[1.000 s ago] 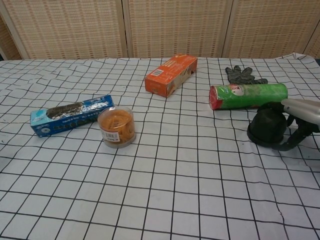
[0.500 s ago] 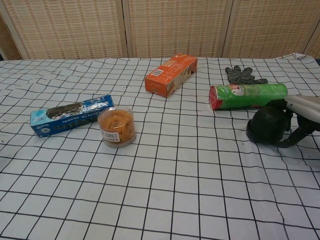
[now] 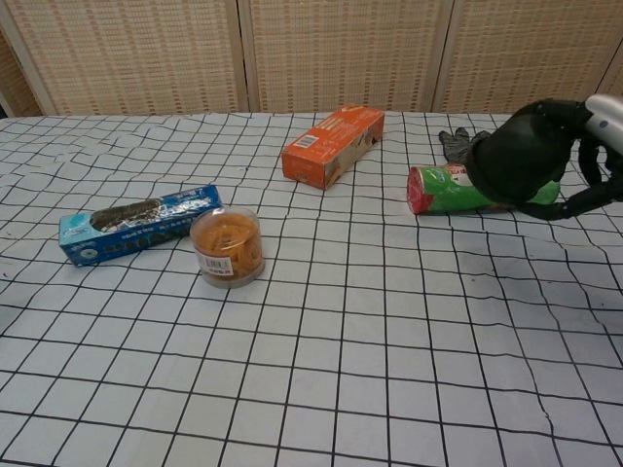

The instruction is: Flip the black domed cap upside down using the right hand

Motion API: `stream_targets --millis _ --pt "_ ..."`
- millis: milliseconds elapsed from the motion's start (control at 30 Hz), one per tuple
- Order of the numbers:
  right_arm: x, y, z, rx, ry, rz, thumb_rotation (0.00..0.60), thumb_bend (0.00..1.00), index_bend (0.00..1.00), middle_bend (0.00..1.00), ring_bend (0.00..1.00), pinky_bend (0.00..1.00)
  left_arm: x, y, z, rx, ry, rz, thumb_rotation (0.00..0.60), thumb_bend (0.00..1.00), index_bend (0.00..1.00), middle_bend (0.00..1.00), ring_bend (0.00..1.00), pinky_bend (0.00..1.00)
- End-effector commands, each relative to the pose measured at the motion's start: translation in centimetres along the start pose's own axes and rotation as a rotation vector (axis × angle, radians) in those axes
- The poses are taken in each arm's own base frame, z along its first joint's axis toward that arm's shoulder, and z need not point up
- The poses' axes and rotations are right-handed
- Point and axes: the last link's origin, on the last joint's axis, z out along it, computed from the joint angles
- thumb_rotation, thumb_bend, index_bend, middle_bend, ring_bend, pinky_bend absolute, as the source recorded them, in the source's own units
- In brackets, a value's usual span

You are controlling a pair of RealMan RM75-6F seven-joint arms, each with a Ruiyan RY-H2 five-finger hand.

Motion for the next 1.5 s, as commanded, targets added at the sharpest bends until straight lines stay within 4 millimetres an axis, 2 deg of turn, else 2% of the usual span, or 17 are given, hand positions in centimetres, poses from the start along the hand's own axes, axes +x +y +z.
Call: stream_targets --millis 33,200,333,467,600,667,733,933,1167,1233,1333,1500 --pt "2.4 0.9 -1.4 0.084 0.146 -0.044 0.6 0.19 0.66 0.63 0.55 0.7 0.0 0.0 0.0 0.0 -0.001 0.0 0.6 0.59 0.34 0.53 0.56 0.52" --pt "4.0 3.8 -2.3 -0.015 0.098 -0.291 0.6 0.19 0.68 0.64 0.55 0.71 0.0 0.1 0.0 -0.001 -0.003 0.001 0.6 0.59 0.34 0.53 0.56 0.52" --pt "4.3 6.0 -4.0 -0.203 -0.049 -0.53 0.6 0.19 0.69 0.64 0.55 0.72 -0.2 0.3 0.1 -0.004 -0.01 0.007 0.6 0.59 0.34 0.53 0.56 0.52" --pt "4.7 6.1 -5.2 -0.405 -0.193 -0.712 0.6 0.2 0.7 0.64 0.55 0.73 -0.3 0.3 0.1 -0.005 -0.02 0.013 0.6 0.59 0.34 0.53 0.56 0.52" --pt "4.8 5.0 -5.2 -0.492 -0.216 -0.849 0.6 0.21 0.7 0.64 0.55 0.74 -0.3 0.3 0.1 -0.004 -0.022 0.013 0.6 0.59 0.34 0.53 0.56 0.52" --pt "4.4 4.3 -4.9 -0.46 -0.207 -0.828 0.6 0.21 0.7 0.64 0.55 0.74 -0.3 0.3 0.0 -0.002 -0.022 0.013 0.6 0.59 0.34 0.53 0.56 0.52" --pt "4.0 3.2 -4.2 -0.338 -0.163 -0.727 0.6 0.21 0.7 0.64 0.55 0.74 -0.2 0.3 0.0 -0.002 -0.022 0.01 0.6 0.59 0.34 0.53 0.56 0.52" --pt "3.3 0.6 -3.8 0.049 0.049 -0.211 0.6 0.21 0.69 0.64 0.55 0.74 -0.1 0.3 0.0 -0.005 -0.019 0.007 0.6 0.59 0.34 0.53 0.56 0.52" --pt "4.4 -1.8 -3.8 0.347 0.248 0.203 0.6 0.21 0.67 0.64 0.55 0.74 -0.1 0.3 -0.1 -0.006 -0.019 0.008 0.6 0.59 0.34 0.53 0.56 0.52" --pt "4.7 -2.0 -3.9 0.402 0.307 0.232 0.6 0.21 0.67 0.64 0.55 0.74 -0.2 0.3 -0.1 -0.006 -0.02 0.009 0.6 0.59 0.34 0.53 0.56 0.52" --pt "4.7 -1.6 -4.0 0.419 0.338 0.181 0.6 0.21 0.67 0.64 0.55 0.74 -0.2 0.3 0.0 -0.006 -0.022 0.009 0.6 0.59 0.34 0.53 0.56 0.52" --pt "4.2 0.2 -4.2 0.317 0.265 0.015 0.6 0.21 0.67 0.64 0.55 0.74 -0.2 0.3 0.0 -0.004 -0.023 0.008 0.6 0.59 0.34 0.53 0.56 0.52"
